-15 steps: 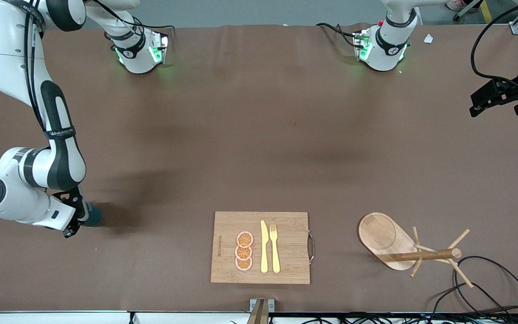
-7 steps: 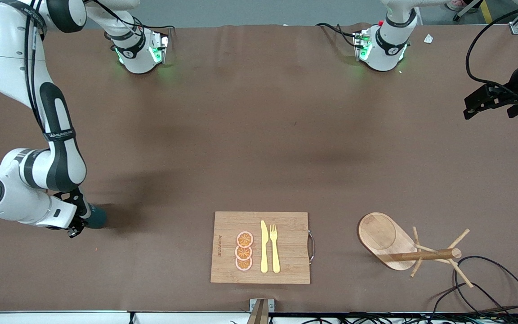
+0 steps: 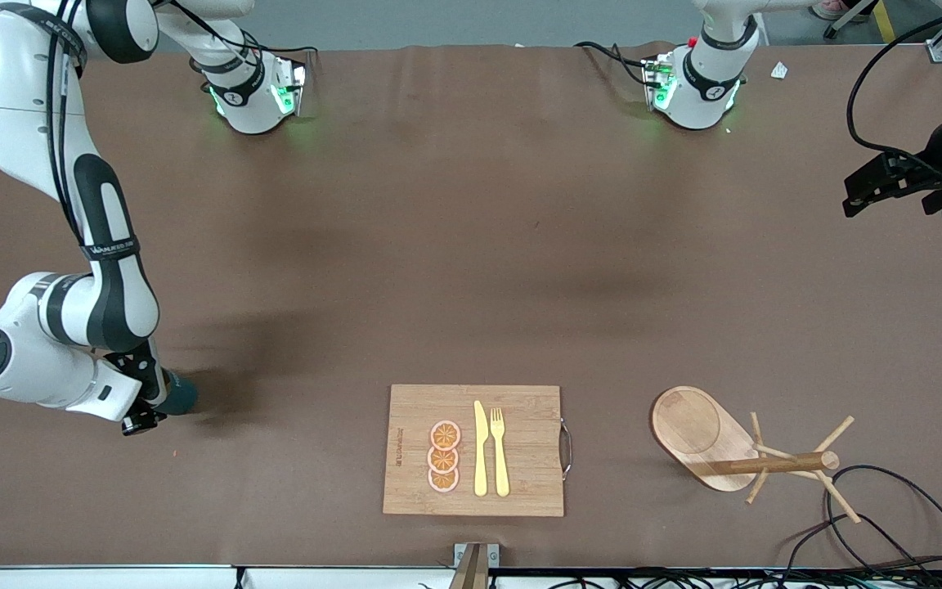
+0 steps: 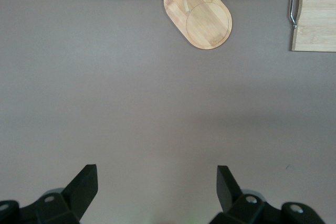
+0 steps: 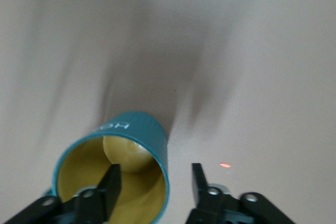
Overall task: Transfer cup from left to right arm and place
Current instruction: 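Carry the mug away from the board with the right gripper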
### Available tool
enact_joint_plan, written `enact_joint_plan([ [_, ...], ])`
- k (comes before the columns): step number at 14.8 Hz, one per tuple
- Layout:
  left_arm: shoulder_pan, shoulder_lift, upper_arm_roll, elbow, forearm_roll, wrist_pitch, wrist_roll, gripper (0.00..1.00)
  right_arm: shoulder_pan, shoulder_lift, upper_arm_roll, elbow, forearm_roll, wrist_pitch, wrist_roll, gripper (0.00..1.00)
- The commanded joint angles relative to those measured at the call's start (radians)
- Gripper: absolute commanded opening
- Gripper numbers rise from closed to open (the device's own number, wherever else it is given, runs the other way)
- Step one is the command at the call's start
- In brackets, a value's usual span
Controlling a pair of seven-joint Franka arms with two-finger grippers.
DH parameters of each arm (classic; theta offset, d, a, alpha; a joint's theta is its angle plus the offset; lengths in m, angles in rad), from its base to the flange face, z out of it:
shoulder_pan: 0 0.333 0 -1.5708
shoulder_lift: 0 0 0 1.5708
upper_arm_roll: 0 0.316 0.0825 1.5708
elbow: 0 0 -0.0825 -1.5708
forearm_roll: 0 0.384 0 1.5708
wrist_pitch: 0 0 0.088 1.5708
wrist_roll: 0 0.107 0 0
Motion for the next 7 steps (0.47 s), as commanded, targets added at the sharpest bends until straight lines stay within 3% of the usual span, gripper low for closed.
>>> enact_joint_plan([
  [1,-0.006,-0.002,0.003,0.004,-0.011,-0.004,0.011,1.00,-0.013,-0.023,0.011,0.006,-0.009,-0.047,0.192,1.00],
  [7,-0.004,-0.002,-0.020,-0.004,-0.008,0.026,0.014,1.00,-0.015,-0.075,0.008,0.047,-0.012,-0.110,0.588,1.00],
])
